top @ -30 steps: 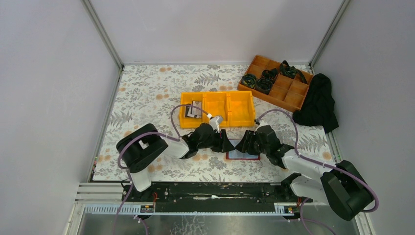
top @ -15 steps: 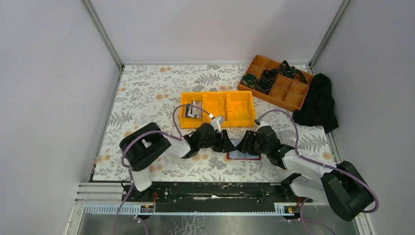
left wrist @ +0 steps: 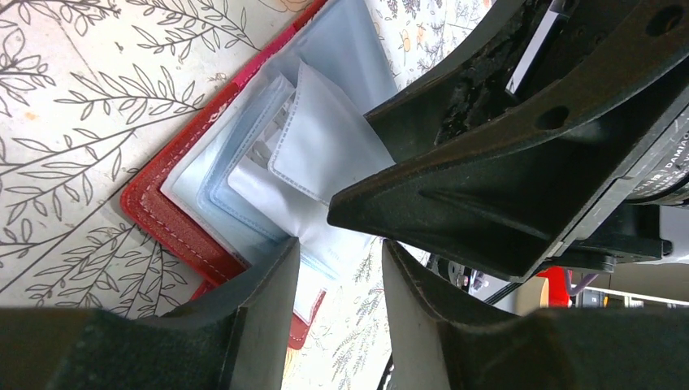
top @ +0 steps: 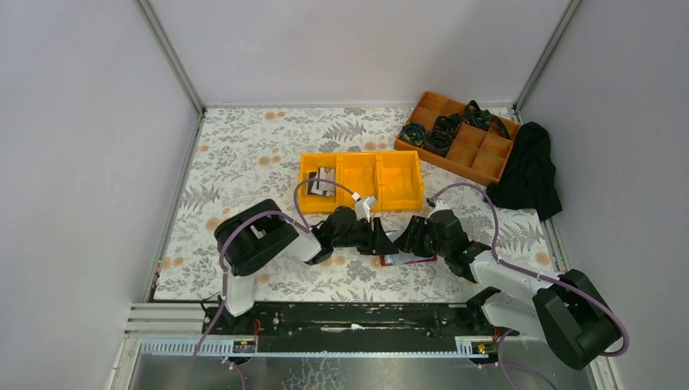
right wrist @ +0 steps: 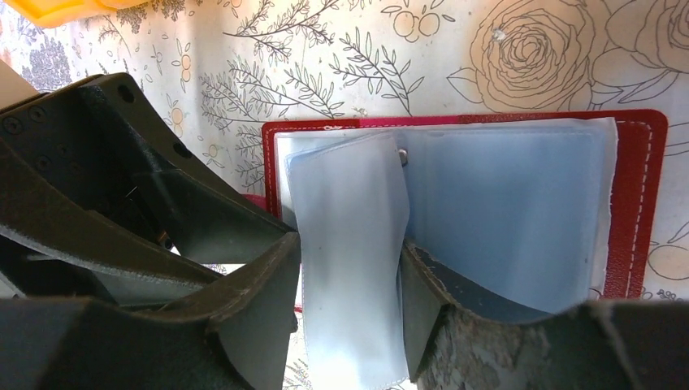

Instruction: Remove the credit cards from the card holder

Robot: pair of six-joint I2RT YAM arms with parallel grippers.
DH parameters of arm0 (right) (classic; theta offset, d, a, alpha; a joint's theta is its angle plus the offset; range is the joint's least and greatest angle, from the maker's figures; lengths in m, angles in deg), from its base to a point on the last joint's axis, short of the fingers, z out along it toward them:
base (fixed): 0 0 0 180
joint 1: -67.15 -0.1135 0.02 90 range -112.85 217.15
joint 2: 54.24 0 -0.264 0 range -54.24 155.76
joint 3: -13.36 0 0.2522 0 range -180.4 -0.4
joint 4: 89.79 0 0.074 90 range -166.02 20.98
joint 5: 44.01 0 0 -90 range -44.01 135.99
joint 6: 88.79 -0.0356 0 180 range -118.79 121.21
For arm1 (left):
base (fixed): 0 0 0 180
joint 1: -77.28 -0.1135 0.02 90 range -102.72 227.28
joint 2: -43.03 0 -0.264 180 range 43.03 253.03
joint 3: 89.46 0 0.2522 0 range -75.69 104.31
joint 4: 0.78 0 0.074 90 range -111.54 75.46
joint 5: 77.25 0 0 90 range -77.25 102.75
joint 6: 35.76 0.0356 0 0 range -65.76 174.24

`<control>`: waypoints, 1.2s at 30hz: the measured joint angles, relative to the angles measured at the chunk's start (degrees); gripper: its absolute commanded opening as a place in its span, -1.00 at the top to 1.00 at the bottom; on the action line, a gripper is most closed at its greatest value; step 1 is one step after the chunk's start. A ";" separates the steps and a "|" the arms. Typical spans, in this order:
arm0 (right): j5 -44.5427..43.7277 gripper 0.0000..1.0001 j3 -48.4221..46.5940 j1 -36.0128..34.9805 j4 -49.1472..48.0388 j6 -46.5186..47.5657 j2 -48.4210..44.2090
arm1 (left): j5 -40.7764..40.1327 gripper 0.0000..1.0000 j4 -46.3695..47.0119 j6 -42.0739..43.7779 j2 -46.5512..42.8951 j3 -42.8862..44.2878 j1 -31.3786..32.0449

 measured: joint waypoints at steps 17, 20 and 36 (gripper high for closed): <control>-2.25 0.01 0.90 0.00 4.07 -1.40 -7.28 | 2.03 0.03 2.19 -2.38 1.05 1.66 0.44; -3.56 0.02 0.87 -0.02 6.19 -1.36 -10.36 | 2.10 0.02 3.34 -2.82 1.79 2.16 0.42; -11.61 0.02 -0.15 -0.13 18.78 -0.11 -20.17 | 2.56 0.02 3.65 -3.17 5.07 6.73 0.31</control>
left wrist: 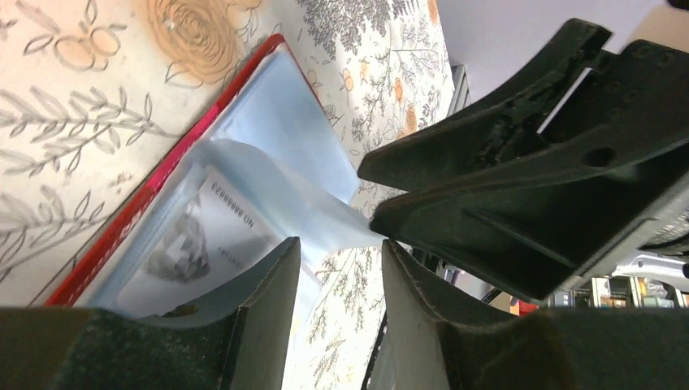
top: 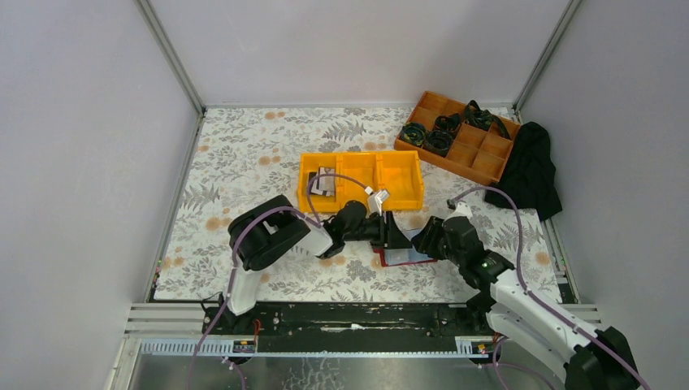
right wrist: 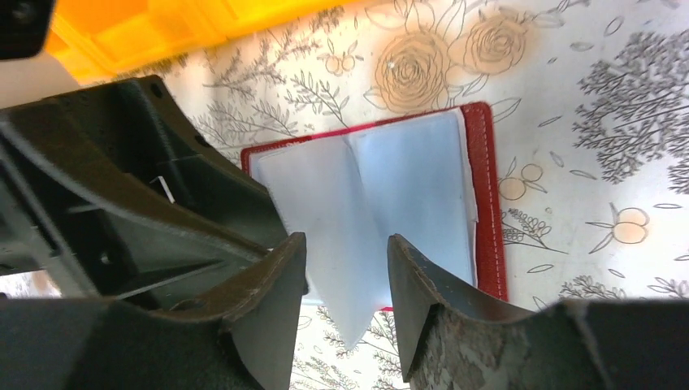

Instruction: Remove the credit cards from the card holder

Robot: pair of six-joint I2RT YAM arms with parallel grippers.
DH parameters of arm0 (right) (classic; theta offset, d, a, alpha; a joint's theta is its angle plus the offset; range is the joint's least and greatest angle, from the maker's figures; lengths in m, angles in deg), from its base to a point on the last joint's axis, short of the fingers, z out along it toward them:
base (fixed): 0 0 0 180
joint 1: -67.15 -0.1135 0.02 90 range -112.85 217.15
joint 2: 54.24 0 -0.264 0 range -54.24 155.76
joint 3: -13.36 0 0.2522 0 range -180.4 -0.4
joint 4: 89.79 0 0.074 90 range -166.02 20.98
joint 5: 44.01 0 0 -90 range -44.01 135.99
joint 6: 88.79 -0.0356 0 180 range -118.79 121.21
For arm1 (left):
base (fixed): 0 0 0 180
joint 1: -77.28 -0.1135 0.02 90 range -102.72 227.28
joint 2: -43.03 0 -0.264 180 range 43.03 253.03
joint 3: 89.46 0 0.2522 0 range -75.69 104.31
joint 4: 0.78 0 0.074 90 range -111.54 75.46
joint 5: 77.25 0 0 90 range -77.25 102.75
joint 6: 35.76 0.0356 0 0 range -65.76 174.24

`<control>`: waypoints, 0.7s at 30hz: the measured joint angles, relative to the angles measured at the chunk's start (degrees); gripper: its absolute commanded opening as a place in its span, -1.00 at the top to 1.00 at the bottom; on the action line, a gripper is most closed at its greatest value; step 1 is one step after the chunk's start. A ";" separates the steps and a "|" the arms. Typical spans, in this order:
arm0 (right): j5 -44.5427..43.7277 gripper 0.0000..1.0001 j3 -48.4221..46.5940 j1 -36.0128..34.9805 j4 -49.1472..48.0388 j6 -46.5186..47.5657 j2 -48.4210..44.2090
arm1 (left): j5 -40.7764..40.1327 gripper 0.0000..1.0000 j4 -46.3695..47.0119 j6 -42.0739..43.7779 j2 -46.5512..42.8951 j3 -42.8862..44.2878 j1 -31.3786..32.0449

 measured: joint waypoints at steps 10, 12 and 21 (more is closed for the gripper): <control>-3.34 0.02 -2.27 -0.02 4.81 0.57 -8.52 | -0.04 0.02 -6.69 3.17 3.45 10.12 -0.13; -3.30 0.02 -2.54 -0.04 5.53 0.59 -8.98 | 0.09 0.02 -8.50 3.98 5.09 13.55 -0.57; -2.54 0.07 -4.37 -0.04 6.29 1.75 -7.80 | 0.00 0.02 -10.56 6.58 0.74 8.96 -7.52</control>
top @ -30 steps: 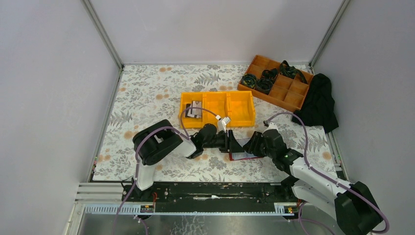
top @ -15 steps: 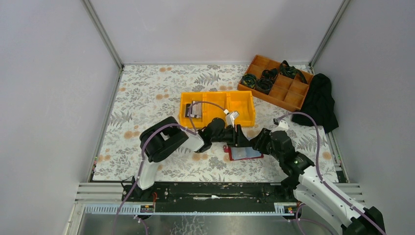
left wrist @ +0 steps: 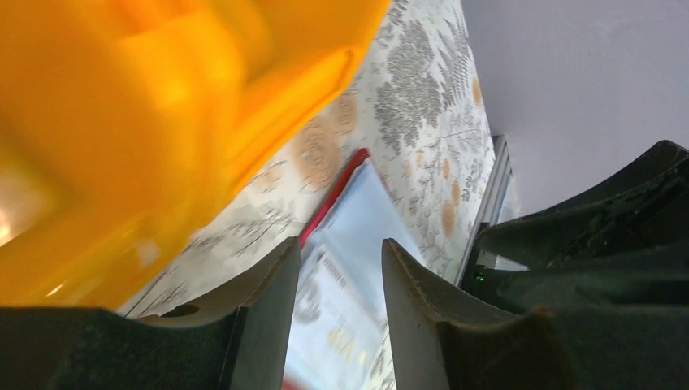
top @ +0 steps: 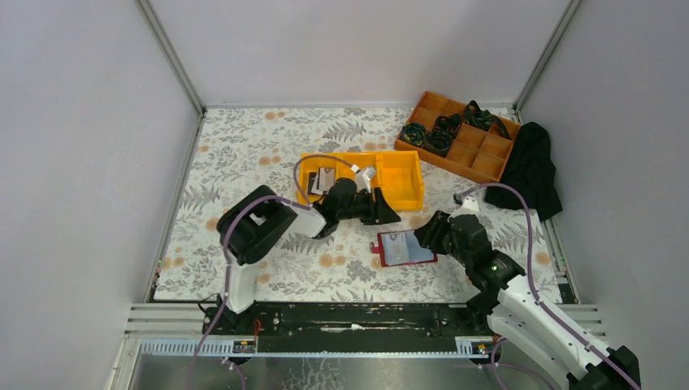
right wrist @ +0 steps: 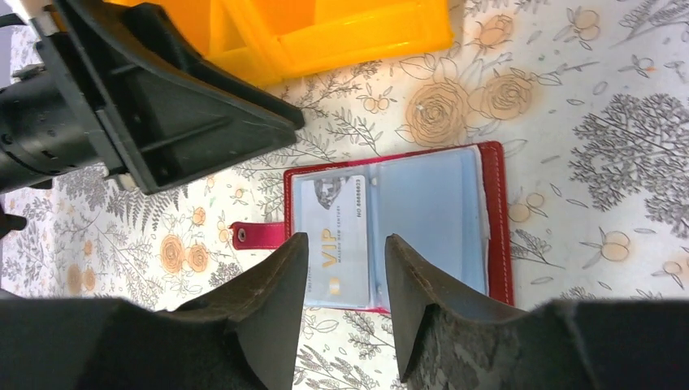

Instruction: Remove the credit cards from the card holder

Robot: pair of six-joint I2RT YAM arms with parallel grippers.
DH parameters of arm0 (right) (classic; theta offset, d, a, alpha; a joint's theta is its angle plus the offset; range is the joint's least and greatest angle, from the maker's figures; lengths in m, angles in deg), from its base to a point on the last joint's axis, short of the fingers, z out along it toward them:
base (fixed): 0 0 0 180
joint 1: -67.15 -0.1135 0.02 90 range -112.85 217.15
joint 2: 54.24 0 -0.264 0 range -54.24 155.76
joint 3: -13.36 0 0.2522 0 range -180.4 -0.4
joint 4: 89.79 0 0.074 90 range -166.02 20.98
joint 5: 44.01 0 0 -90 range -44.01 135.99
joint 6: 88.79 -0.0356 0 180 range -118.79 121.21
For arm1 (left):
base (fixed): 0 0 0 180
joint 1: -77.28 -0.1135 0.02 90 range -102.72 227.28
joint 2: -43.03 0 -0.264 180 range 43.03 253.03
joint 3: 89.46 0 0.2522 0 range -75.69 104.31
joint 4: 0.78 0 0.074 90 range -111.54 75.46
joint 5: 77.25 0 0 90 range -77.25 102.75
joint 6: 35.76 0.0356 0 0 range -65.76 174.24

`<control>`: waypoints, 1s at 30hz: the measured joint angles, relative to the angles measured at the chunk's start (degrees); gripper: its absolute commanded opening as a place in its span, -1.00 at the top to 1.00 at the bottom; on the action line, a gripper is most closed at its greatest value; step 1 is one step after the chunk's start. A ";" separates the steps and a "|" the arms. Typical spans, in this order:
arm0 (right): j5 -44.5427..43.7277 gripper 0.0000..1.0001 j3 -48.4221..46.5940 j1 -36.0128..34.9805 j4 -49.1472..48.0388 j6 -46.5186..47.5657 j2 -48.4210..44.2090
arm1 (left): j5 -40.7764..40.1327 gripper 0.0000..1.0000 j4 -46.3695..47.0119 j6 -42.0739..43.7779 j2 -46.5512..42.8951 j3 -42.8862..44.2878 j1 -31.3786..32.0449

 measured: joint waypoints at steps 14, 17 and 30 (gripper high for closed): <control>9.16 0.15 0.20 0.42 -18.67 0.76 26.69 | -5.33 0.06 -1.64 2.38 -12.24 -16.24 1.40; 10.71 0.14 0.20 0.85 -21.11 0.81 29.40 | -5.44 0.07 -0.66 1.42 -11.41 -16.57 3.32; 15.52 0.07 0.20 5.31 -24.96 1.25 33.48 | -2.93 0.10 9.75 -1.77 -4.37 -15.87 3.04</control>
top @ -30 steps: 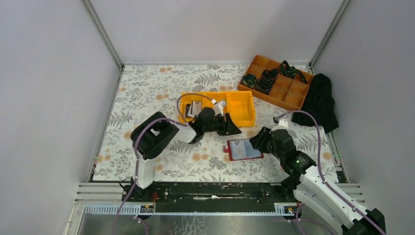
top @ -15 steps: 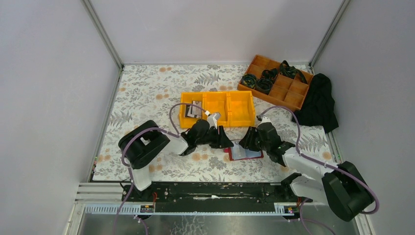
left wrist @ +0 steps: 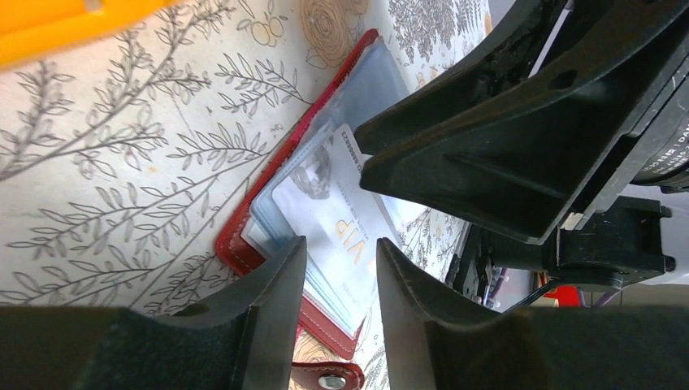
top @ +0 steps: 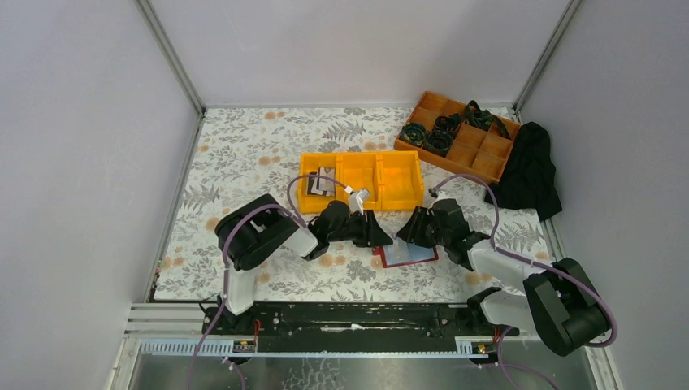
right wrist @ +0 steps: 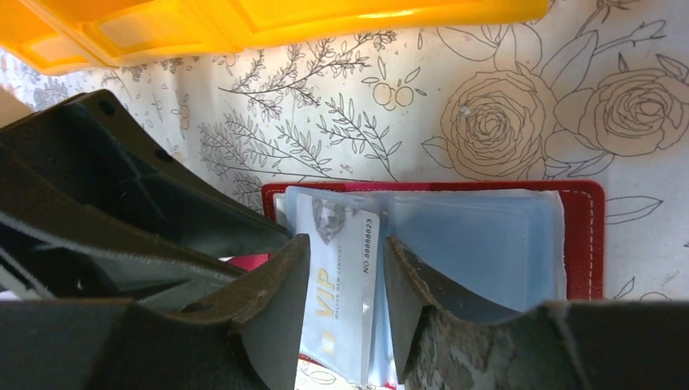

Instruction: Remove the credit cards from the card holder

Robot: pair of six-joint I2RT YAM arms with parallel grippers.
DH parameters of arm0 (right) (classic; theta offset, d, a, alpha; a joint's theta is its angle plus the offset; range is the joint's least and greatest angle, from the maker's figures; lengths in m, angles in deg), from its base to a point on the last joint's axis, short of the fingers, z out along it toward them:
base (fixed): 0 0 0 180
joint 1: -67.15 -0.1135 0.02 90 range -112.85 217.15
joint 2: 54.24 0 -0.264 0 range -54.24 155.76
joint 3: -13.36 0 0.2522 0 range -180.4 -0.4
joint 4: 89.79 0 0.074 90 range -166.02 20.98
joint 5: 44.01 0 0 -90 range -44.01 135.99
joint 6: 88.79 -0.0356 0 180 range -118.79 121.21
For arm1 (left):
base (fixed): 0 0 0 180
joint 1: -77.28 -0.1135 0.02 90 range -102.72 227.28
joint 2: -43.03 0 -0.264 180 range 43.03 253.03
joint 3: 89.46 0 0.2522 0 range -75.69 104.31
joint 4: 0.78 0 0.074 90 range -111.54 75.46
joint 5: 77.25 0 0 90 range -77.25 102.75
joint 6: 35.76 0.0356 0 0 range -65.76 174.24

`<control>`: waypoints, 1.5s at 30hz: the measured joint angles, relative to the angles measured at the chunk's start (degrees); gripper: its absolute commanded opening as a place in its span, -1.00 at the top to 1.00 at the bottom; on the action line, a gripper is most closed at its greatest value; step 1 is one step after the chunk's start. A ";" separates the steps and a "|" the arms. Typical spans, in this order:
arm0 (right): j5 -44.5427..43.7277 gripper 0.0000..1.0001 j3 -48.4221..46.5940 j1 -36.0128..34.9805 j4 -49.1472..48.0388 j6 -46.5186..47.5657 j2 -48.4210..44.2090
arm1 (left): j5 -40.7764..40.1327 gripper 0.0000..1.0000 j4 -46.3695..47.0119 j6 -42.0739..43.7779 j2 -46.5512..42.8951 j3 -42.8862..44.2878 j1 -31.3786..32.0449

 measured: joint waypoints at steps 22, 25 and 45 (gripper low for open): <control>11.52 0.09 3.41 2.71 -9.53 -1.57 2.67 | 2.03 0.11 3.93 -1.27 2.29 -0.22 -3.45; 13.53 0.09 4.31 2.71 -9.84 -2.34 2.08 | 1.92 0.11 4.81 -1.36 2.69 -0.20 -3.63; 18.75 0.10 3.65 2.58 -9.84 -3.50 3.23 | 0.37 0.12 5.60 -1.33 2.64 -0.52 -3.78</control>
